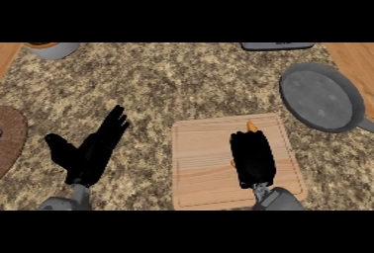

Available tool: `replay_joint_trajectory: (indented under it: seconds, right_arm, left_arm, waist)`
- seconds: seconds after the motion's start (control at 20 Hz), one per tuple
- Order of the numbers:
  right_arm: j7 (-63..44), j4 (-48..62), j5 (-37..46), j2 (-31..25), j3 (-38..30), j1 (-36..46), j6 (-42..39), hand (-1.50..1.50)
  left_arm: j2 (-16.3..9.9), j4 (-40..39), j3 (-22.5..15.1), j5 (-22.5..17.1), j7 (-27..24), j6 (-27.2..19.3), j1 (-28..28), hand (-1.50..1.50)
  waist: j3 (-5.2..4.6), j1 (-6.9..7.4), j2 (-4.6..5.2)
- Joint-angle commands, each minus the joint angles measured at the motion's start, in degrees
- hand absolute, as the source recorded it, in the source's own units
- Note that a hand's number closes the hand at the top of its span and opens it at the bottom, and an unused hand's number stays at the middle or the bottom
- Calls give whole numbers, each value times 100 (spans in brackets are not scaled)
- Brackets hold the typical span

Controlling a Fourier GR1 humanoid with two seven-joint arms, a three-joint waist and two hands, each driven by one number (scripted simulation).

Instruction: Pick the croissant from the cutting board and place it in the pan

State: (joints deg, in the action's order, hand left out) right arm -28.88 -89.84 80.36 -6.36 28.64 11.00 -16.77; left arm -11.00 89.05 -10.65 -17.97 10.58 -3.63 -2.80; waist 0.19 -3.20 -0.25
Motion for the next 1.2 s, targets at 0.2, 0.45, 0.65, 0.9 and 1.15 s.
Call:
replay_joint_trajectory:
  seconds: [0.2,0.45,0.65,0.9,1.15]
  right_arm:
    - [-855,-1759,-101,522,-728,-313,1184,150]
    - [-1053,-2550,-1087,629,-926,-457,1950,150]
    - [-313,-2553,-1817,633,-1599,-1054,2460,150]
    - [596,-1436,-2798,242,-2833,-641,2860,150]
    - [1163,-52,-2559,-357,-3410,181,3169,150]
  left_arm:
    - [16,136,-47,-9,216,18,-39,0]
    - [-69,-22,0,-41,182,239,-173,0]
    - [30,-219,94,10,188,217,-456,0]
    - [29,422,-54,195,345,147,107,0]
    - [148,-238,162,95,129,377,-374,0]
  waist:
    - [-16,205,-8]
    - [-14,253,21]
    - [-14,269,32]
    - [-15,347,26]
    - [-17,347,42]
